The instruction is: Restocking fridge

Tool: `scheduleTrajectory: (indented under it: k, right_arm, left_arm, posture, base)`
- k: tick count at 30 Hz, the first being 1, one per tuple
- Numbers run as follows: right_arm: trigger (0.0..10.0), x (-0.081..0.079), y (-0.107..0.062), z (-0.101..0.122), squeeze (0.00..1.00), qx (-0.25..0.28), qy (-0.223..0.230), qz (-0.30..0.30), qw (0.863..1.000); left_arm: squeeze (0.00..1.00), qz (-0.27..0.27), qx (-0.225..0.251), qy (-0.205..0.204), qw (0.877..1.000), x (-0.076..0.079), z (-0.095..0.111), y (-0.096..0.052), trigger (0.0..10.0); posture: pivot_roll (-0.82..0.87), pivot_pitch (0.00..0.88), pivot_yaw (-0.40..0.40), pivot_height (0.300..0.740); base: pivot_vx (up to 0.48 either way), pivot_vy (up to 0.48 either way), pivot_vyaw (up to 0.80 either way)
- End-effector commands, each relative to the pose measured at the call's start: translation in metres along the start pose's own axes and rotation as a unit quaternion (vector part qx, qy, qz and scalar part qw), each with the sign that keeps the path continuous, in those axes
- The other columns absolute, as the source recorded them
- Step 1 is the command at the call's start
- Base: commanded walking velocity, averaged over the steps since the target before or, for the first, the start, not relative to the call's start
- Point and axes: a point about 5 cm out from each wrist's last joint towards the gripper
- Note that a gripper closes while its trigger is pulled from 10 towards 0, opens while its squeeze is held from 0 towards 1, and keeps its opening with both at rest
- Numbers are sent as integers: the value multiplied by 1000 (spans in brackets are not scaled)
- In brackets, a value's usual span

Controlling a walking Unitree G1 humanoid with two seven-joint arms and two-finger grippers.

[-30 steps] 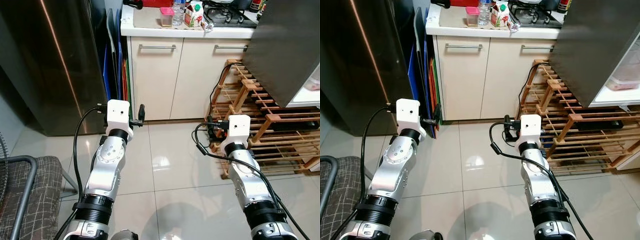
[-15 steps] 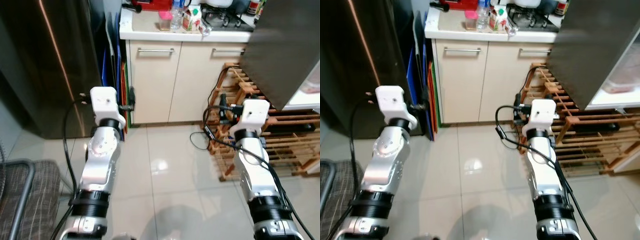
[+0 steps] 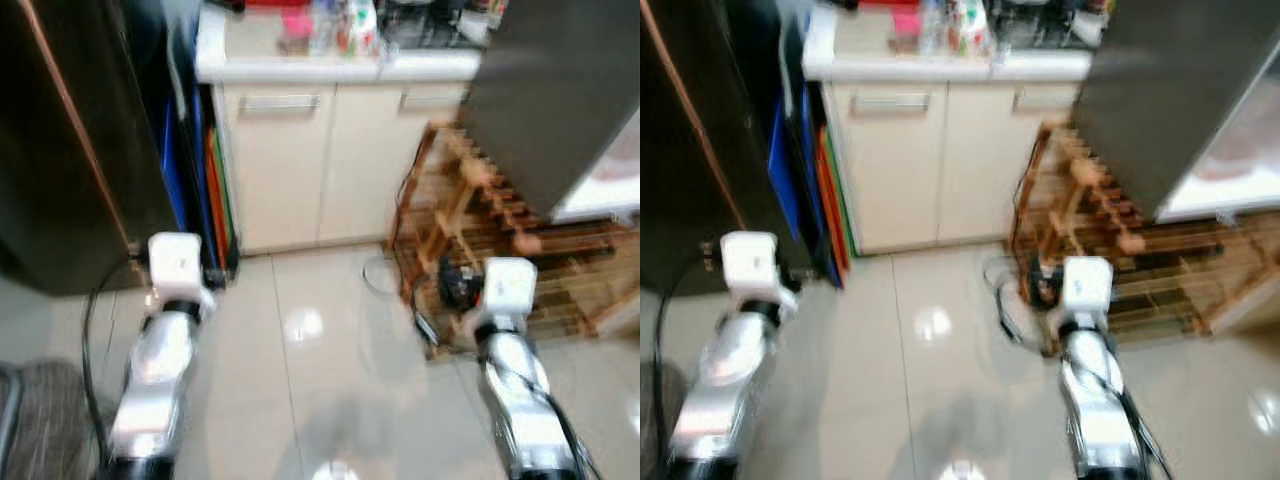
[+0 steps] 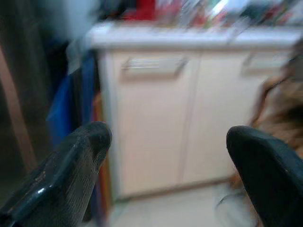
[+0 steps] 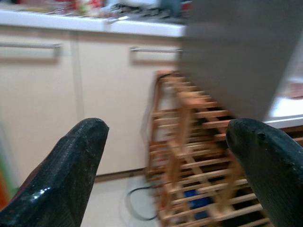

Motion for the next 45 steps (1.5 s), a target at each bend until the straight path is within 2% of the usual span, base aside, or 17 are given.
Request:
scheduleTrajectory:
  k: [1,5,10,20,28,30,41,45]
  right_arm:
    - [10000,-1,5,8,0,13,1,-3,1000]
    - [10000,-6,13,17,0,22,3,3,1000]
    - [10000,-2,21,21,0,26,0,-3,1000]
    - [10000,-4,24,18,0,17,7,-5,1000]
    - [10000,-7,28,17,0,13,-4,1,1000]
    - [10000,-8,30,18,0,14,5,-2,1000]
    - [10000,-12,34,22,0,25,5,6,1000]
    - [10000,-13,35,23,0,29,-2,11,1000]
  left_arm:
    - [0,-13,16,4,1000,8,9,2,10000]
    - [0,-20,43,5,999,15,21,9,10000]
    - [0,-3,40,-3,999,11,22,13,10000]
    - [0,-6,45,-5,999,18,26,16,10000]
    - [0,-12,46,6,999,24,28,17,10000]
    - [0,-12,44,10,999,25,29,19,10000]
    - [0,-12,45,20,999,25,29,20,10000]
    - [0,-22,49,26,998,28,30,20,10000]
  posture:
    - [-45,0,-47,740]
    - [-45,0,-45,740]
    - [-46,0,-44,740]
    - [-45,0,-42,740]
    - [-47,0,-44,740]
    - [-44,0,-44,740]
    - [-43,0,-41,740]
    - [-41,0,-40,740]
  base:
    - [450,0,0]
    - [477,0,0]
    - [478,0,0]
    - [474,0,519]
    - [478,0,183]
    - [469,0,366]
    - [464,0,0]
    - [311,-353,344]
Point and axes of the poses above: a point about 5 cm out from each wrist's last joint towards the gripper, its own y axis pointing out of the wrist towards the gripper, its own z axis along the axis of the wrist's last joint, x = y × z, and after that the axes turned 9 degrees about y, right-handed
